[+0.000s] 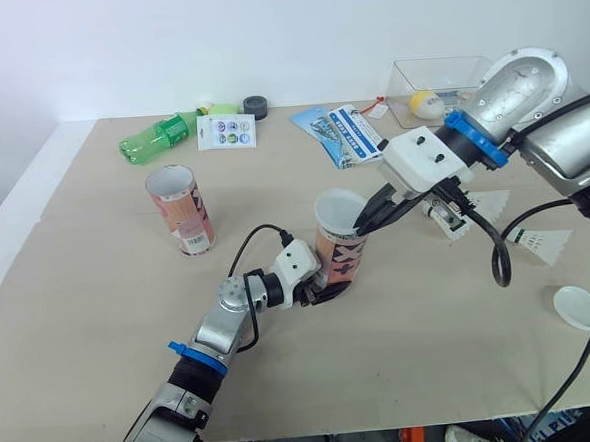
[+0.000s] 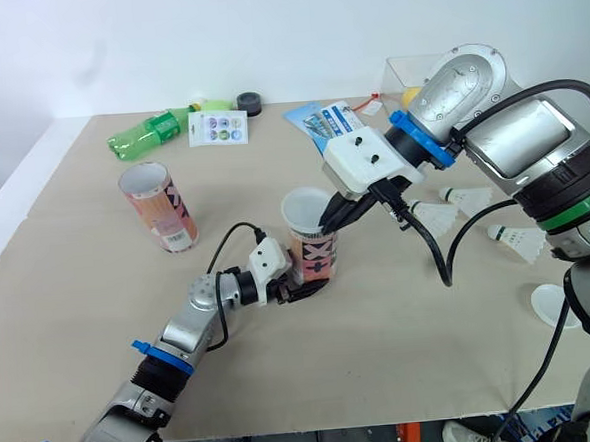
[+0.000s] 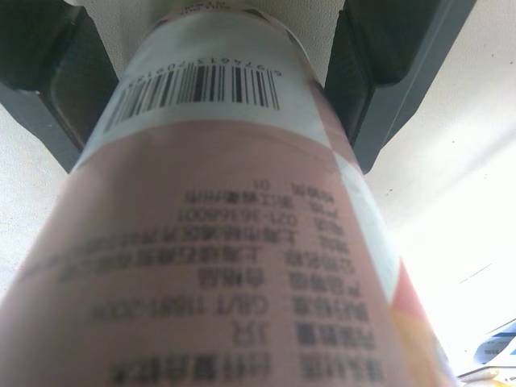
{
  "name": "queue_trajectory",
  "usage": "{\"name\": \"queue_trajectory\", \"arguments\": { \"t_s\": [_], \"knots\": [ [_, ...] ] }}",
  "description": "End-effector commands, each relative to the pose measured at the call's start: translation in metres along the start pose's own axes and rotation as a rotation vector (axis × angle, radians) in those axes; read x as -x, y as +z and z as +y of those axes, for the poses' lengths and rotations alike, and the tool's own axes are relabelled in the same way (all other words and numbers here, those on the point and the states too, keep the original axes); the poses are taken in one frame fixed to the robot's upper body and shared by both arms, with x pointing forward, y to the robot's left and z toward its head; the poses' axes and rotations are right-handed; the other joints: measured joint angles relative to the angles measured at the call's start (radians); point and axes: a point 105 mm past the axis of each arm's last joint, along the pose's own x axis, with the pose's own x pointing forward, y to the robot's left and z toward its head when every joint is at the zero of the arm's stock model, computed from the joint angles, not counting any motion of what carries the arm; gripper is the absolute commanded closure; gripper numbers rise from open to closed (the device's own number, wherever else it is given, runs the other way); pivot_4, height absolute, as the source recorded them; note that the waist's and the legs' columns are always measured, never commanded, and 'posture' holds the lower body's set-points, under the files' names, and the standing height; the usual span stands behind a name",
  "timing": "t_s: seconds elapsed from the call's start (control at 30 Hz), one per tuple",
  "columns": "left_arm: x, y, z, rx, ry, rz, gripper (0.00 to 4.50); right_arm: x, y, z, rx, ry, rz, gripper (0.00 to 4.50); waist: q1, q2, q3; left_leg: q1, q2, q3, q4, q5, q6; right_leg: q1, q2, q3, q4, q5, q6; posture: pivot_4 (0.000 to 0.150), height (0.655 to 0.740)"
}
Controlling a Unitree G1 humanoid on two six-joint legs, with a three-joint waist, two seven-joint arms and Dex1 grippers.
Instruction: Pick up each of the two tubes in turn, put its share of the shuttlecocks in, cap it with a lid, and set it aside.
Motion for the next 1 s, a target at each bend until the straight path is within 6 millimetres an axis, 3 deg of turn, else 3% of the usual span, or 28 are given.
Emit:
{"name": "queue_trajectory", "arguments": {
  "t_s": [0.03,0.4,1.0],
  "knots": [
    [0.001,-0.012,-0.004,0.038,-0.003,0.04,1.53,0.005,0.0,0.004,0.003,0.032,0.018,4.44,0.0,0.0,0.0,0.0,0.0,0.0,0.0,0.0,0.0,0.0,0.0,0.0,0.0,0.0,0.0,0.15,0.74],
    [0.003,-0.014,-0.004,0.041,-0.003,0.048,1.53,0.015,0.011,0.004,-0.021,0.01,-0.01,4.44,0.001,0.0,0.0,0.0,0.0,0.0,0.0,0.0,0.0,0.0,0.0,0.0,0.0,-0.001,0.0,0.15,0.74],
    [0.0,-0.014,-0.006,0.05,-0.006,0.044,1.53,0.011,0.004,0.01,-0.054,0.03,-0.016,4.44,0.001,0.0,0.0,0.0,0.0,0.0,0.0,0.0,0.0,0.0,0.0,0.0,0.0,-0.001,0.0,0.15,0.74]
  ]
}}
